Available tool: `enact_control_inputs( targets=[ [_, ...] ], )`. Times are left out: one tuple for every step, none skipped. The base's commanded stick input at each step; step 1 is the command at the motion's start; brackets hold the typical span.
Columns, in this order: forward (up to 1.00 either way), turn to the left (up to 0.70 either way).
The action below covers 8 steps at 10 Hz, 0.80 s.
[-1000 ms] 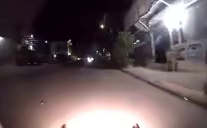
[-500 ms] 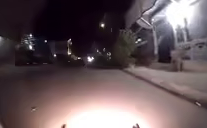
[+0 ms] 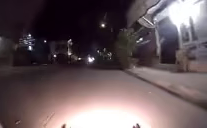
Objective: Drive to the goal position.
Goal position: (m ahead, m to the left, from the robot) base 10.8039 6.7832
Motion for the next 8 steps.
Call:
enact_control_inputs(
  targets=[
    [0.60, 0.00],
    [0.60, 0.00],
    [0.60, 0.00],
    [0.60, 0.00],
    [0.60, 0.00],
    [0.60, 0.00],
    [0.60, 0.00],
    [0.60, 0.00]
  ],
)
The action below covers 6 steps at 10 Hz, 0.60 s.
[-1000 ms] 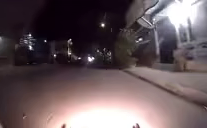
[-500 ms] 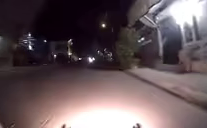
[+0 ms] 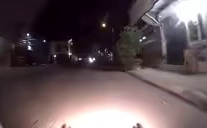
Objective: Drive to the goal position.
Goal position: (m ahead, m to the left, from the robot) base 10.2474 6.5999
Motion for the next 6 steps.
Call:
enact_control_inputs(
  targets=[
    [0.60, 0.00],
    [0.60, 0.00],
    [0.60, 0.00],
    [0.60, 0.00],
    [0.60, 0.00],
    [0.60, 0.00]
  ],
)
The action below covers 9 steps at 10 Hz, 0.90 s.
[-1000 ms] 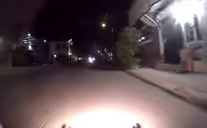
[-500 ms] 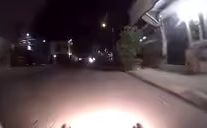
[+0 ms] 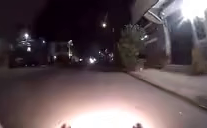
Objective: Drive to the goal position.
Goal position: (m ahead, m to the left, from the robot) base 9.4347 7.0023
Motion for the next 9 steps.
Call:
enact_control_inputs(
  targets=[
    [0.60, -0.09],
    [0.60, -0.15],
    [0.60, -0.03],
    [0.60, 0.00],
    [0.60, 0.00],
    [0.60, 0.00],
    [0.60, 0.00],
    [0.60, 0.00],
    [0.60, 0.00]
  ],
)
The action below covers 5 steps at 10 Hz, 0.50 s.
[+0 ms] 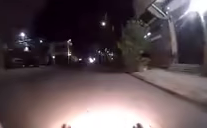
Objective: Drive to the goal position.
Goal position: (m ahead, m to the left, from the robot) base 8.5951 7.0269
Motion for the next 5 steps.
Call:
enact_control_inputs(
  targets=[
    [0.60, 0.00],
    [0.60, 0.00],
    [0.60, 0.00],
    [0.60, 0.00],
    [0.60, 0.00]
  ],
)
